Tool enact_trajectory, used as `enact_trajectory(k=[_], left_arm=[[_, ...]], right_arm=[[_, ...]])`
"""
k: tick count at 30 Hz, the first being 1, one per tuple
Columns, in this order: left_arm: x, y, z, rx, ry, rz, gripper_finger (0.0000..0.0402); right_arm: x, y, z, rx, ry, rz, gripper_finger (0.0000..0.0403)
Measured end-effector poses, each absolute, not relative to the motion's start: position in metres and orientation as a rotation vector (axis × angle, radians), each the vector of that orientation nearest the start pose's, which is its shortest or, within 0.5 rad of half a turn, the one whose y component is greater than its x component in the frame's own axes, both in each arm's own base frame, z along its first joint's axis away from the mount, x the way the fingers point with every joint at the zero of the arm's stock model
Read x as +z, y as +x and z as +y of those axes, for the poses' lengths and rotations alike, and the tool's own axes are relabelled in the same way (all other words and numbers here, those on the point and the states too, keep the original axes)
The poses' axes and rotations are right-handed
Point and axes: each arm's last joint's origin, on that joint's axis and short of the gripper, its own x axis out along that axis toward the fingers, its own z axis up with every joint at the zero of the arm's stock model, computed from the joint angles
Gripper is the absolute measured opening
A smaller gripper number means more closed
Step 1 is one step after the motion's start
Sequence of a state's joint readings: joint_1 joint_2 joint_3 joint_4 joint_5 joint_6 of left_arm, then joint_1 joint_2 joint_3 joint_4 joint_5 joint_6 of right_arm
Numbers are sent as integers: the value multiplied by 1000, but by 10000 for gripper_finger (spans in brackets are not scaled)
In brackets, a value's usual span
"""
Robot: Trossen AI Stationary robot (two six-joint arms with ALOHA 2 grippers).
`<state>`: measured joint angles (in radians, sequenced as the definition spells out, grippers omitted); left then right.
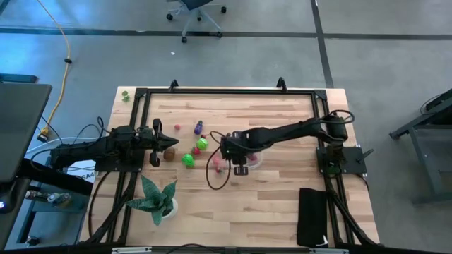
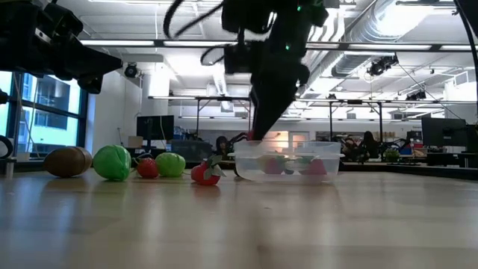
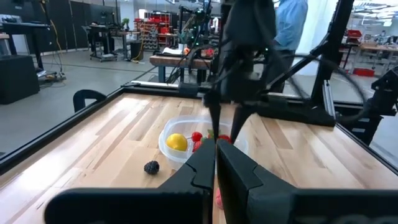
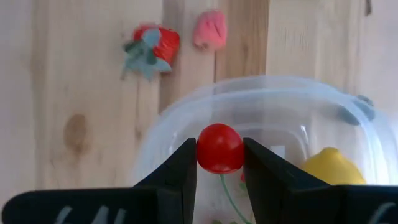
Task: Pick and placing Produce into tupperware
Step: Put the red cherry into the transparent container
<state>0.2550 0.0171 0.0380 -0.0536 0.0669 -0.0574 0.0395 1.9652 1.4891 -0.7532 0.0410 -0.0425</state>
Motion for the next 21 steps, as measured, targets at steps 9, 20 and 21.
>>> enact_trajectory(k=[9, 20, 21], left_arm=[[170, 94, 22, 189, -63, 27, 5], [170, 94, 22, 189, -62, 27, 5], [170, 94, 22, 189, -63, 28, 5]], right_arm=[[188, 402, 0, 47, -28, 1251, 92], [176, 404, -4, 60, -17, 1282, 102], [176, 404, -4, 61, -19, 1275, 102]])
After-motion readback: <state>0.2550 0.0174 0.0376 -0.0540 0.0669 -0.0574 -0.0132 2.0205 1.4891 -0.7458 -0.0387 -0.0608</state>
